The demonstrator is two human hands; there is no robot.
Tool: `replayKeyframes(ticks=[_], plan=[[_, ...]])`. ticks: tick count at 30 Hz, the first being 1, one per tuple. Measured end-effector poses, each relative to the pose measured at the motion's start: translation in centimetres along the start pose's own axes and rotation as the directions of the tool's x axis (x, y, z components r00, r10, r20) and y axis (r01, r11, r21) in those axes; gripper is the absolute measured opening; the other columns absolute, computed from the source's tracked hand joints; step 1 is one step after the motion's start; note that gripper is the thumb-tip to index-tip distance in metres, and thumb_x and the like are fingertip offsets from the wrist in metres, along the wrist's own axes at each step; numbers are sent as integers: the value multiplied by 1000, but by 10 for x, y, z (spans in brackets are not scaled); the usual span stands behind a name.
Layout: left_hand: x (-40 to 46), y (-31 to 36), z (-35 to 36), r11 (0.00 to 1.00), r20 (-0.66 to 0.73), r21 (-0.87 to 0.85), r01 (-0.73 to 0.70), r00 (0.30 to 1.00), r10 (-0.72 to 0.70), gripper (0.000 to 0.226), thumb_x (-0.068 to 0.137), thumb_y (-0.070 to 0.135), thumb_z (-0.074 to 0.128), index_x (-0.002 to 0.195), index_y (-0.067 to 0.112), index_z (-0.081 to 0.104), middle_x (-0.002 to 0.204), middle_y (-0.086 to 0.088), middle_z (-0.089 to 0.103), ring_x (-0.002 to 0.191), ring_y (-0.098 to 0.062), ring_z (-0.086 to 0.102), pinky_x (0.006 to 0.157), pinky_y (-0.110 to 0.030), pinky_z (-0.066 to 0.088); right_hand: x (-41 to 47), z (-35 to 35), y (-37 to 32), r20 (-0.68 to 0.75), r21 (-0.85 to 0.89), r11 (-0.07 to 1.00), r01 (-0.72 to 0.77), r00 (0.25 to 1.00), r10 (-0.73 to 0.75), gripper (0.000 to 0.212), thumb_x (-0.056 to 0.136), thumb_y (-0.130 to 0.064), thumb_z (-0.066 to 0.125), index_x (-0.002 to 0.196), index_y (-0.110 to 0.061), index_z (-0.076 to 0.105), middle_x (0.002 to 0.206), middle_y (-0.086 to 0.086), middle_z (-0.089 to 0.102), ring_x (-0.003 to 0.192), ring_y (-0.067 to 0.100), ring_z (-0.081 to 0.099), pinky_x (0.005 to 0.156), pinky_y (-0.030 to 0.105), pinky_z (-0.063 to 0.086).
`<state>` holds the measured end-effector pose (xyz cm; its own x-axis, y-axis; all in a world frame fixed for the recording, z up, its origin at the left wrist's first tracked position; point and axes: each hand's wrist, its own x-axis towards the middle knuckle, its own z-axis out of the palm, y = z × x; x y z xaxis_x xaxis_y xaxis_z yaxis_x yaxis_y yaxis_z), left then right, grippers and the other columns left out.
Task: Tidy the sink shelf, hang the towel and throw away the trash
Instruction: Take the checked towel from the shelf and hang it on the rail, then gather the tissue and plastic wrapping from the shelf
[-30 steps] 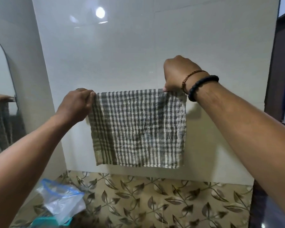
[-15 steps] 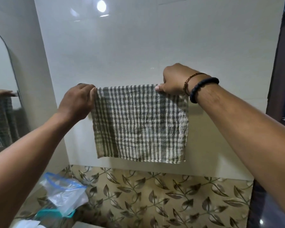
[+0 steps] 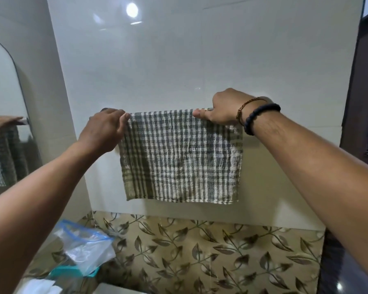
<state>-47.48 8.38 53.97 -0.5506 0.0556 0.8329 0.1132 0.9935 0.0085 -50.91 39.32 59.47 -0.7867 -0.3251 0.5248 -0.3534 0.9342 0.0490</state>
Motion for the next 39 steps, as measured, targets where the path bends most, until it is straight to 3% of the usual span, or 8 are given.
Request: replayKeyframes(ticks=[3, 6, 9, 13, 20, 29, 33, 39], plan=[[0, 3, -2, 1000, 41, 7, 15, 999, -15, 46, 105, 35, 32, 97, 3, 64, 104, -21, 68, 101, -40, 62, 85, -53, 51, 0, 1, -1, -3, 13, 1000, -16, 1000, 16, 74, 82, -79, 38, 57, -11, 47, 60, 4, 50, 52, 17, 46, 48, 28, 34], [-1, 7, -5, 999, 5, -17, 31, 1000, -31, 47, 105, 35, 38, 131, 0, 56, 137, -24, 57, 124, -42, 55, 105, -52, 44, -3, 3, -5, -151, 95, 995, -21, 988, 35, 74, 82, -79, 38, 59, -10, 50, 60, 2, 52, 49, 17, 47, 46, 26, 35], [-1, 17, -11, 998, -83, -63, -2, 997, -3, 49, 104, 33, 41, 140, 0, 49, 146, -24, 50, 132, -41, 50, 111, -47, 39, -3, 9, -16, -386, 219, 972, 82, 923, 9, 76, 88, -73, 39, 96, -3, 66, 86, 10, 69, 75, 27, 65, 67, 35, 54], [-4, 28, -20, 993, -134, -28, -114, 985, 110, 47, 103, 31, 45, 137, 0, 52, 141, -25, 54, 127, -41, 53, 107, -46, 42, -3, 22, -56, -477, 332, 882, 334, 866, -149, 63, 95, -57, 45, 127, -5, 58, 122, 15, 67, 111, 29, 63, 94, 38, 51], [-51, -1, -52, 979, -136, 84, -183, 972, 193, 41, 102, 26, 48, 126, -6, 58, 124, -27, 64, 111, -41, 63, 98, -46, 49, -7, 65, -159, -555, 481, 642, 597, 774, -305, 42, 97, -40, 53, 124, -9, 62, 114, 15, 71, 104, 29, 66, 90, 39, 52], [-158, -66, -67, 937, 74, 328, 118, 986, -150, 33, 92, 10, 53, 117, -9, 63, 108, -31, 68, 99, -45, 65, 88, -49, 52, -26, 146, -278, -425, 723, 339, 602, 775, -468, 40, 90, -35, 61, 121, -10, 64, 114, 15, 72, 104, 29, 67, 90, 36, 52], [-207, -81, -44, 869, 287, 420, 263, 869, -402, 23, 83, 10, 53, 97, -1, 67, 97, -25, 66, 93, -42, 63, 83, -50, 49, -41, 197, -317, -292, 771, 286, 569, 715, -635, 30, 83, -24, 64, 111, -13, 67, 105, 14, 73, 97, 33, 67, 85, 40, 55], [-273, -89, 12, 671, 385, 527, 522, 557, -736, 27, 82, 15, 65, 108, 7, 66, 109, -18, 65, 103, -36, 62, 87, -40, 50, -56, 283, -346, 37, 731, 471, 495, 660, -751, 38, 78, -38, 73, 102, -9, 65, 104, 14, 68, 97, 33, 65, 80, 38, 55]])
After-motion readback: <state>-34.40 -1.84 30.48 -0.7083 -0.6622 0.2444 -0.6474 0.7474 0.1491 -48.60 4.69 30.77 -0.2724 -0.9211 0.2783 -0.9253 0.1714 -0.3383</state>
